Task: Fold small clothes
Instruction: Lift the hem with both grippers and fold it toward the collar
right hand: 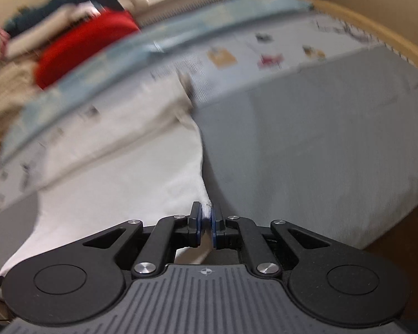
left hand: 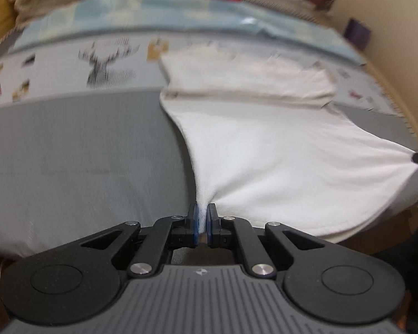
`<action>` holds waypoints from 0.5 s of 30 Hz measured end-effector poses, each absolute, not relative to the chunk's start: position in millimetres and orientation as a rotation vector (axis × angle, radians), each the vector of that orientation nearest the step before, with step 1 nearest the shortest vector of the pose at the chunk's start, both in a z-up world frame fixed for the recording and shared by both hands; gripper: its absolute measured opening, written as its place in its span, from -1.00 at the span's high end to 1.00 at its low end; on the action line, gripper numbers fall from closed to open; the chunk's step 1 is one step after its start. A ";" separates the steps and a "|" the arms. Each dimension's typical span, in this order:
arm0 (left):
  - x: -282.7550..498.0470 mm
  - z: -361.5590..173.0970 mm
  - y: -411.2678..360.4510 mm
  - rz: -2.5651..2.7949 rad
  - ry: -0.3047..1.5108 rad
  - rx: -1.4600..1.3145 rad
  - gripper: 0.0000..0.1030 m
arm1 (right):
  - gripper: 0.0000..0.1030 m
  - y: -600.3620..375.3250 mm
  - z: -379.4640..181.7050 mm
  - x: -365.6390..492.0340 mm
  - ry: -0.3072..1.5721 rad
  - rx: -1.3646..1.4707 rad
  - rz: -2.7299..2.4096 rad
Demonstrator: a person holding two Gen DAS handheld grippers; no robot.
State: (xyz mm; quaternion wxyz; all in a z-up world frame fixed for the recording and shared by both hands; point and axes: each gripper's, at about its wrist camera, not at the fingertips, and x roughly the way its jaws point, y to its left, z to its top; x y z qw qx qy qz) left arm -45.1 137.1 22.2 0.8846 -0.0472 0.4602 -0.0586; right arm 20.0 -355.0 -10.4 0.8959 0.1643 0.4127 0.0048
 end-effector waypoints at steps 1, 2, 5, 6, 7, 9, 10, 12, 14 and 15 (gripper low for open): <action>-52.4 32.7 139.5 -0.138 0.942 -0.095 0.90 | 0.88 -357.7 1.1 14.0 0.835 0.349 0.029; -61.0 42.6 144.1 -0.152 0.931 -0.094 0.90 | 0.88 -361.2 14.5 4.6 0.806 0.359 0.050; -91.4 70.5 157.6 -0.197 0.910 -0.101 0.90 | 0.88 -369.3 48.6 -27.5 0.731 0.341 0.104; -102.0 78.7 162.4 -0.213 0.904 -0.105 0.90 | 0.88 -373.0 58.8 -39.7 0.715 0.331 0.123; -113.8 88.3 166.1 -0.231 0.898 -0.109 0.90 | 0.88 -377.2 69.4 -54.0 0.701 0.330 0.151; -129.7 102.2 170.7 -0.269 0.886 -0.118 0.90 | 0.88 -386.8 88.9 -79.8 0.681 0.344 0.198; -134.2 107.6 171.8 -0.288 0.877 -0.121 0.90 | 0.88 -391.9 96.0 -89.7 0.673 0.355 0.217; -131.9 113.2 176.4 -0.303 0.867 -0.145 0.90 | 0.88 -399.0 104.8 -99.8 0.669 0.380 0.241; -115.2 108.5 180.0 -0.303 0.862 -0.159 0.90 | 0.88 -401.5 104.7 -94.4 0.675 0.410 0.244; -101.7 103.1 180.1 -0.289 0.871 -0.160 0.90 | 0.88 -399.9 101.2 -86.7 0.680 0.413 0.240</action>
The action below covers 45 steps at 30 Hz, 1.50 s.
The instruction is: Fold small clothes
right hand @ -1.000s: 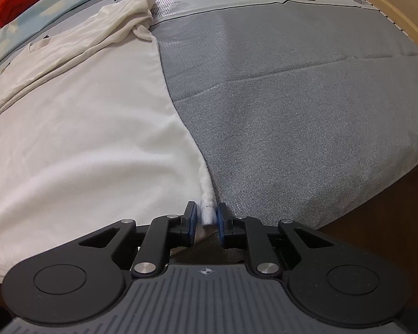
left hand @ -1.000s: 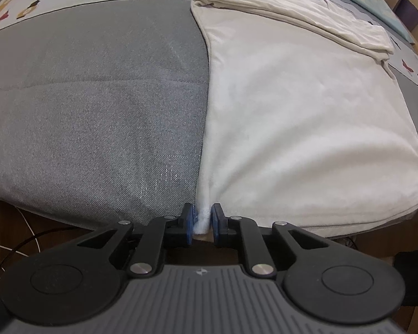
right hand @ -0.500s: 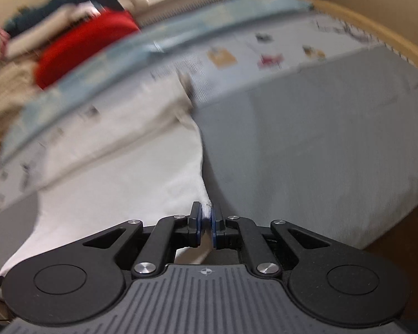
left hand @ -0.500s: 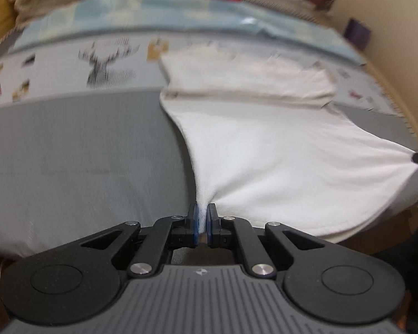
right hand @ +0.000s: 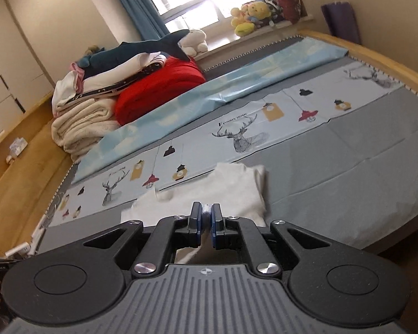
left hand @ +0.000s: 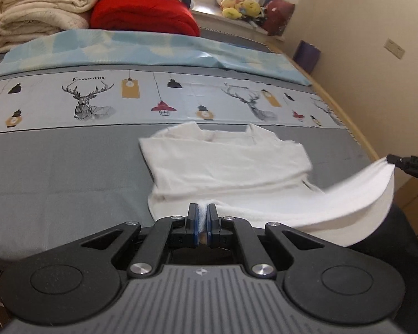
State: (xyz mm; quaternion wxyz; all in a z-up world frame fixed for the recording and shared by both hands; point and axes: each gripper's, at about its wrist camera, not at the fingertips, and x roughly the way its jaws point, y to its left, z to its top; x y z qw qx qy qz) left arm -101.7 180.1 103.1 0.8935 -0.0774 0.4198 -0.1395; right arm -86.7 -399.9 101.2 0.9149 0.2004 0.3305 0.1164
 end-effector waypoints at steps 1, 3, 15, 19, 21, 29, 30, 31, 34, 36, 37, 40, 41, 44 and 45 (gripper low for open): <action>-82.8 95.0 179.8 -0.266 0.883 -0.162 0.90 | 0.88 -397.2 96.6 -74.5 0.694 0.403 0.221; -35.6 75.6 182.2 -0.219 0.917 -0.170 0.90 | 0.88 -389.3 85.9 -44.1 0.722 0.387 0.195; 117.7 -35.1 225.6 0.004 1.128 -0.394 0.55 | 0.77 -379.7 -23.9 148.5 0.838 0.396 -0.048; 132.9 -34.2 210.4 -0.055 1.076 -0.324 0.47 | 0.70 -366.8 -39.0 154.0 0.878 0.293 0.004; 137.3 -41.0 210.2 -0.041 1.065 -0.364 0.46 | 0.53 -361.5 -47.2 158.5 0.893 0.256 0.020; 172.6 -63.5 196.8 0.030 1.077 -0.424 0.43 | 0.49 -347.5 -75.4 186.8 0.945 0.234 0.033; 176.8 -66.6 194.2 0.036 1.087 -0.415 0.43 | 0.49 -345.2 -75.3 189.3 0.936 0.228 0.042; 180.5 -69.6 191.7 0.040 1.096 -0.404 0.43 | 0.49 -342.6 -76.6 192.6 0.933 0.223 0.049; 189.0 -75.6 185.3 0.038 1.109 -0.373 0.43 | 0.48 -334.7 -85.1 204.1 0.961 0.190 0.057; 192.0 -75.7 182.5 0.040 1.102 -0.340 0.58 | 0.47 -329.0 -89.2 210.4 0.965 0.153 0.055; 193.4 -74.4 181.3 0.044 1.094 -0.315 0.93 | 0.49 -326.7 -90.1 213.0 0.962 0.145 0.059; 193.0 -58.6 184.5 0.063 1.008 -0.294 0.97 | 0.83 -320.4 -82.4 216.0 0.900 0.110 0.050; 191.9 -50.6 187.3 0.063 0.957 -0.313 0.97 | 0.84 -319.0 -75.2 214.7 0.845 0.100 0.033; 191.0 -36.3 191.4 0.127 0.846 -0.281 1.00 | 0.84 -316.4 -52.2 210.0 0.670 0.125 0.013; 193.2 -35.7 191.9 0.151 0.840 -0.267 1.00 | 0.84 -314.1 -50.1 210.7 0.645 0.109 -0.011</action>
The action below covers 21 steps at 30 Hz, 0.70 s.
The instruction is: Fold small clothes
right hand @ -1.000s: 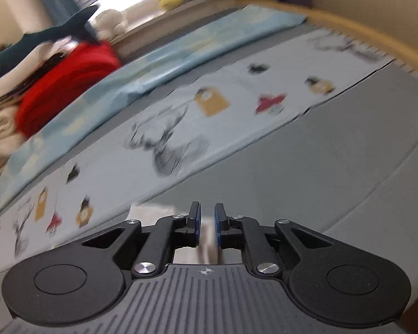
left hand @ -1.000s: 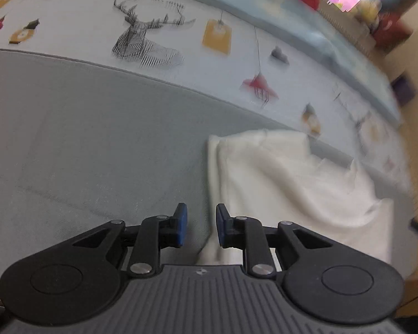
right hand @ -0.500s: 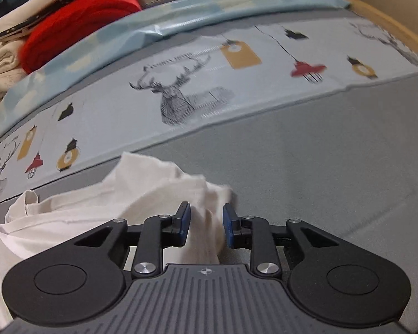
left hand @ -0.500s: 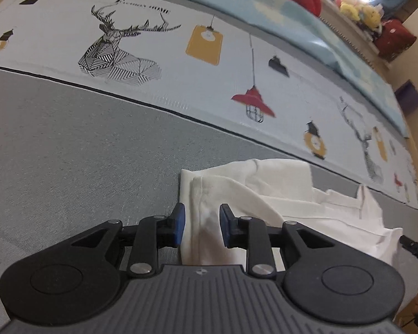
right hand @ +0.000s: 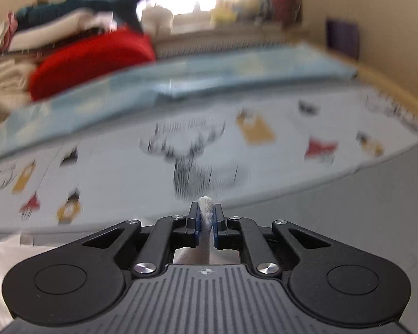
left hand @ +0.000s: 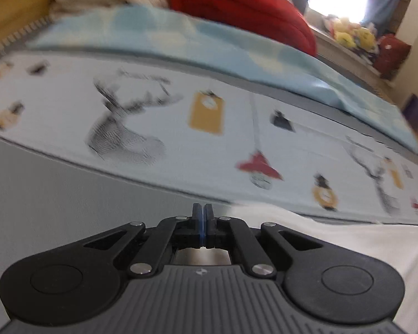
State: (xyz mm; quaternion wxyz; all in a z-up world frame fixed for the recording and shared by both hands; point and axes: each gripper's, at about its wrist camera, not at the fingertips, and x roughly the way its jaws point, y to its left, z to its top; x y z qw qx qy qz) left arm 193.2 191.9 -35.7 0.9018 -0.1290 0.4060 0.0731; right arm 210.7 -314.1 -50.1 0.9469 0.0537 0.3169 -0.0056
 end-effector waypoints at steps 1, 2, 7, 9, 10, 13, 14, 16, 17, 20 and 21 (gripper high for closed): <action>195.9 -37.3 194.1 0.166 0.850 -0.274 1.00 | 0.82 -312.8 -51.6 212.7 0.643 0.090 -0.046; 198.5 -40.6 197.3 0.155 0.875 -0.306 1.00 | 0.82 -312.3 -55.6 216.9 0.663 0.080 -0.082; 196.6 -47.4 192.6 0.024 0.977 -0.362 0.77 | 0.43 -316.0 -62.4 227.7 0.730 0.137 -0.124; 192.5 -52.0 188.7 -0.018 1.013 -0.355 0.63 | 0.09 -312.7 -62.4 225.6 0.745 0.128 -0.110; 189.8 -55.3 186.2 -0.019 1.029 -0.350 0.59 | 0.09 -311.2 -63.3 223.8 0.759 0.121 -0.102; 185.0 -66.4 184.2 -0.025 1.068 -0.374 0.43 | 0.09 -307.1 -67.4 215.0 0.806 0.112 -0.085; 183.7 -70.5 184.1 -0.030 1.088 -0.390 0.40 | 0.09 -307.4 -68.8 211.2 0.821 0.112 -0.086; 183.9 -78.3 179.1 -0.039 1.123 -0.393 0.45 | 0.09 -308.5 -69.6 202.7 0.857 0.125 -0.080; 183.3 -78.6 176.3 -0.046 1.124 -0.367 0.65 | 0.09 -310.6 -69.3 198.4 0.874 0.133 -0.079; 177.0 -62.6 177.3 -0.022 1.049 -0.297 0.92 | 0.09 -315.9 -63.8 185.2 0.888 0.137 -0.068; 174.3 -58.3 182.8 0.001 1.036 -0.316 0.92 | 0.09 -317.8 -61.2 181.1 0.895 0.135 -0.061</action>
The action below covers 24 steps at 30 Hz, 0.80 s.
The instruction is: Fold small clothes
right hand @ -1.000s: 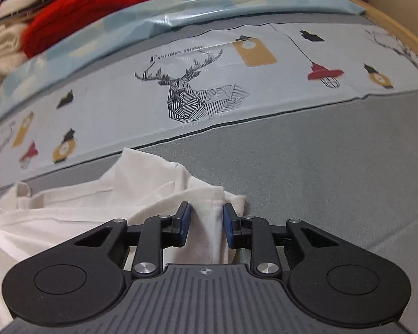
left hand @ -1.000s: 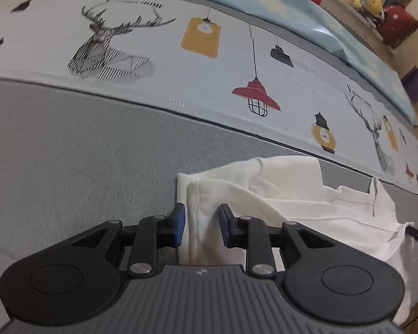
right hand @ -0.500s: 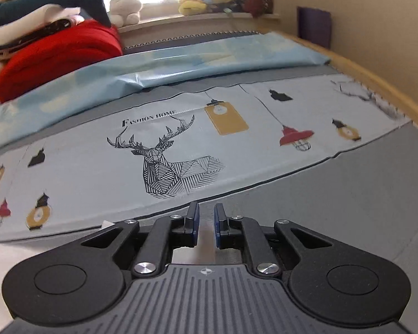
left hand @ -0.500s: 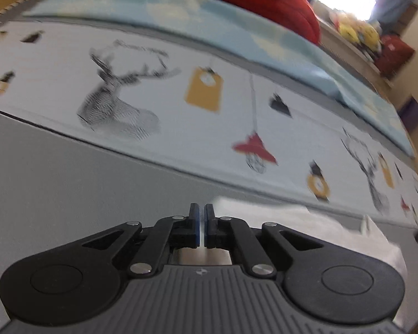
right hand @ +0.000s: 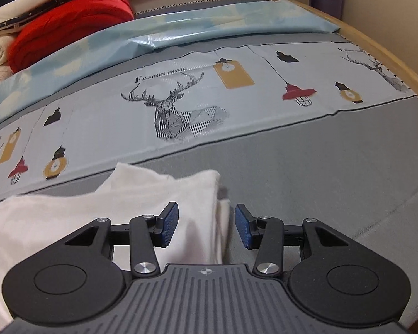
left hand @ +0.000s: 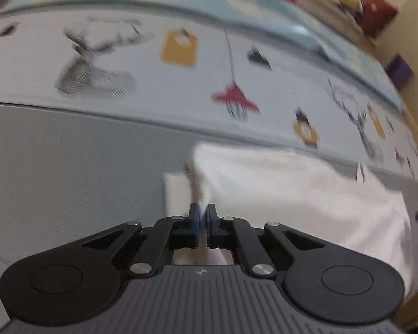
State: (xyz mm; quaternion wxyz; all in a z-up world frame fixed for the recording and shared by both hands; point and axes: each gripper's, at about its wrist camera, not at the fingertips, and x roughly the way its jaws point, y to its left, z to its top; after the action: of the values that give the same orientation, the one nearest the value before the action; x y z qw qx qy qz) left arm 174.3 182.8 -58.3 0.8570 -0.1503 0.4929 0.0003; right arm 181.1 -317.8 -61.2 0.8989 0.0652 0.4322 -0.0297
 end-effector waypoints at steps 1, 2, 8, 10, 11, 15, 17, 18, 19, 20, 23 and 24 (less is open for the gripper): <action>172.1 -55.9 190.0 0.026 1.037 -0.342 0.92 | 0.09 -319.8 -57.6 176.3 0.899 0.136 -0.051; 169.8 -55.9 194.9 0.049 1.051 -0.352 0.92 | 0.09 -321.5 -54.4 172.8 0.900 0.137 -0.041; 154.1 -54.0 196.0 -0.040 1.163 -0.368 0.53 | 0.09 -324.6 -55.5 156.3 1.014 0.125 0.055; 144.3 -52.2 187.9 -0.099 1.181 -0.315 0.35 | 0.09 -323.3 -61.5 150.5 1.082 0.111 0.071; 139.7 -53.1 183.9 -0.122 1.202 -0.284 0.35 | 0.09 -322.2 -63.9 147.2 1.109 0.101 0.076; 123.0 -70.1 171.3 -0.178 1.327 -0.180 0.36 | 0.11 -315.6 -77.7 135.8 1.224 0.043 0.111; 115.4 -80.7 164.3 -0.194 1.386 -0.081 0.38 | 0.44 -309.3 -86.4 129.7 1.274 -0.007 0.144; 110.3 -85.2 160.7 -0.201 1.412 -0.040 0.44 | 0.93 -306.7 -90.4 127.4 1.296 -0.044 0.141; 105.6 -90.6 158.4 -0.207 1.440 0.006 0.48 | 0.93 -306.7 -94.6 125.9 1.317 -0.064 0.131; 101.8 -93.9 156.3 -0.208 1.453 0.053 0.48 | 0.93 -308.4 -95.6 125.0 1.327 -0.052 0.130; 99.4 -88.2 164.6 -0.202 1.432 0.007 0.46 | 0.93 -318.7 -95.0 123.5 1.350 0.012 0.095; 100.7 -83.0 171.2 -0.187 1.403 -0.041 0.44 | 0.87 -320.7 -94.4 122.7 1.352 0.016 0.079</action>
State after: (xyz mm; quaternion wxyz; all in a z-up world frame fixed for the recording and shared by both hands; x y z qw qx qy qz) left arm 100.7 171.2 -83.0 0.7596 -0.0189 0.6445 -0.0859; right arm 122.7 -320.7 -94.4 0.7794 0.0075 0.6254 0.0367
